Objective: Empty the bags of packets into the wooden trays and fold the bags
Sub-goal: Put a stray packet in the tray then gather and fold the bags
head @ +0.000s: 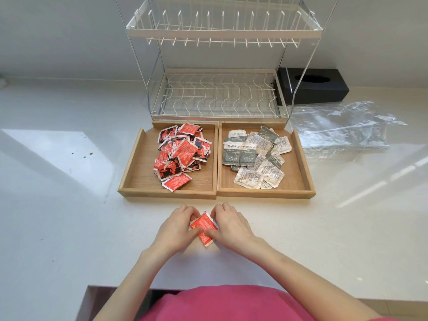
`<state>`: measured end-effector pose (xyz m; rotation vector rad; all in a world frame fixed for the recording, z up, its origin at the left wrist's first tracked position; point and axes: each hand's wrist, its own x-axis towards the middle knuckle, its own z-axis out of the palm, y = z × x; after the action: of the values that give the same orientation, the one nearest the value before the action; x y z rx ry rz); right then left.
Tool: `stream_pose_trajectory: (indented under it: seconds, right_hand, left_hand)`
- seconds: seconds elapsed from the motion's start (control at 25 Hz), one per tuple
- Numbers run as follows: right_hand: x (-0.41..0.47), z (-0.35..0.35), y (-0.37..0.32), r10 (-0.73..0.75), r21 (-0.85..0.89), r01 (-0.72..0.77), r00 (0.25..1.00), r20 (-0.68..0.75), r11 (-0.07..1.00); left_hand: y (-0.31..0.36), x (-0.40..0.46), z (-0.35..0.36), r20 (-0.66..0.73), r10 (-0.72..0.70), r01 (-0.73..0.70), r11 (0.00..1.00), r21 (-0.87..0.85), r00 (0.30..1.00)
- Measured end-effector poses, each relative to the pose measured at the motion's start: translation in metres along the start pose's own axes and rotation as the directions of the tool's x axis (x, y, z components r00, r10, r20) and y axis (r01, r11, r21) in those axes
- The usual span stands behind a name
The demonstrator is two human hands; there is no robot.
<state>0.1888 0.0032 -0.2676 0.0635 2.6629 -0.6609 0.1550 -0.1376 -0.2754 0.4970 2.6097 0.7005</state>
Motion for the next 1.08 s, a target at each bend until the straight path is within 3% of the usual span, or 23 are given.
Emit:
stream_pose_trajectory:
  seconds: [0.2, 0.32, 0.48, 0.72, 0.88, 1.08]
  right_hand:
    - [-0.004, 0.003, 0.003, -0.012, 0.122, 0.019, 0.998, -0.055, 0.992]
    - [-0.004, -0.007, 0.002, -0.014, 0.301, 0.036, 0.997, -0.077, 0.953]
    - [0.012, -0.041, -0.004, -0.071, 0.399, 0.158, 0.972, -0.224, 0.903]
    - [0.055, -0.069, -0.017, -0.153, 0.257, 0.232, 0.944, -0.294, 0.938]
    - [0.069, -0.064, -0.015, -0.207, 0.011, 0.213, 0.958, -0.201, 0.977]
    - [0.066, -0.061, -0.01, -0.248, -0.085, 0.236, 0.948, -0.2, 0.968]
  left_hand:
    - [-0.001, 0.002, -0.003, -0.033, -0.016, 0.01, 0.985, -0.175, 0.999]
    - [0.002, 0.001, -0.015, -0.067, -0.029, 0.004, 0.939, -0.344, 0.997]
    - [0.006, 0.011, -0.041, -0.208, -0.062, -0.032, 0.905, -0.424, 0.976]
    - [0.01, 0.04, -0.056, -0.338, -0.132, 0.012, 0.942, -0.334, 0.932]
    - [0.002, 0.048, -0.056, -0.237, -0.097, 0.06, 0.985, -0.159, 0.967]
    - [0.0, 0.046, -0.051, -0.15, -0.044, 0.034, 0.997, -0.072, 0.988]
